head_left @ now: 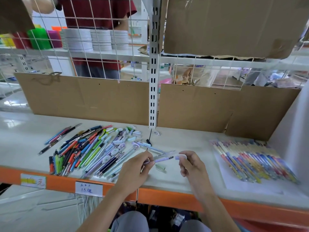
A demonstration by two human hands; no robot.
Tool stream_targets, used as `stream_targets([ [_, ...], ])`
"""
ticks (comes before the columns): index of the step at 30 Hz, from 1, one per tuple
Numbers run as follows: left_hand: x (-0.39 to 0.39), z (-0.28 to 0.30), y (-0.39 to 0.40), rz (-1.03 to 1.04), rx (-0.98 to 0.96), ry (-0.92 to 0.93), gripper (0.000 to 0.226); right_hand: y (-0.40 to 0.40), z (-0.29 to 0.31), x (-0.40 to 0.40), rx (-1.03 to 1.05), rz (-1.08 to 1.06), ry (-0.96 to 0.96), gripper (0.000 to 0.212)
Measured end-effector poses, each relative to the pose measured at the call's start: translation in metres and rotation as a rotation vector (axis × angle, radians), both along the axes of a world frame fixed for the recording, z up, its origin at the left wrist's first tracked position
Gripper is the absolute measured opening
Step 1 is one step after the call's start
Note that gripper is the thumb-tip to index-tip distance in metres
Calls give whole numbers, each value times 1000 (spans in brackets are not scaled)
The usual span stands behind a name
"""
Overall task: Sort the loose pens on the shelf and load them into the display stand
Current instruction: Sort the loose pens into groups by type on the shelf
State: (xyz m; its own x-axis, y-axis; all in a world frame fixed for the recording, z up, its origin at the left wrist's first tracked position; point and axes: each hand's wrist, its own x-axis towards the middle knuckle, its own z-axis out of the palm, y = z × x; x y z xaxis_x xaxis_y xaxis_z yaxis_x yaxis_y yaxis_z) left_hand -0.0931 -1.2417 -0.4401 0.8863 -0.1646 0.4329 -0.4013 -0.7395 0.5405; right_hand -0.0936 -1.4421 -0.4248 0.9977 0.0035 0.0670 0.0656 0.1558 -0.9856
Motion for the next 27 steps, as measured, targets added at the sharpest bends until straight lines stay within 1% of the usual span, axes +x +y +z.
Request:
stream_targets([
  [2, -1, 0, 0, 0, -4, -4, 7, 0, 0, 0, 7, 2, -9, 4],
  [6, -1, -1, -1, -3, -4, -5, 4, -1, -3, 1, 11, -29, -23, 11],
  [9, -1, -1, -1, -38, 2, 30, 3, 0, -4, 0, -88, 39, -46, 10],
  [11, 1, -2, -2, -64, 46, 47, 11, 2, -2, -1, -147, 93, -34, 11],
  [13, 2, -1, -2, -83, 102, 63, 20, 3, 0, -1, -148, 97, -5, 11],
  [15, 3, 0, -3, -80, 141, 71, 25, 3, 3, -2, -135, 88, 19, 11],
  [18, 3, 2, -6, -46, 136, 71, 23, 7, 6, -3, -146, 76, 39, 12],
  [21, 2, 1, -11, -13, 117, 14, 20, 9, 11, -3, -165, 54, 47, 13],
  [23, -1, 1, -16, 9, 125, -58, 22, 9, 13, -2, -140, 21, 82, 16],
  [25, -2, 3, -24, 36, 146, -149, 28, 13, 12, 0, -22, -44, 150, 21],
  [27, -1, 4, -41, 48, 107, -156, 37, 24, 13, 2, 92, -72, 210, 23],
])
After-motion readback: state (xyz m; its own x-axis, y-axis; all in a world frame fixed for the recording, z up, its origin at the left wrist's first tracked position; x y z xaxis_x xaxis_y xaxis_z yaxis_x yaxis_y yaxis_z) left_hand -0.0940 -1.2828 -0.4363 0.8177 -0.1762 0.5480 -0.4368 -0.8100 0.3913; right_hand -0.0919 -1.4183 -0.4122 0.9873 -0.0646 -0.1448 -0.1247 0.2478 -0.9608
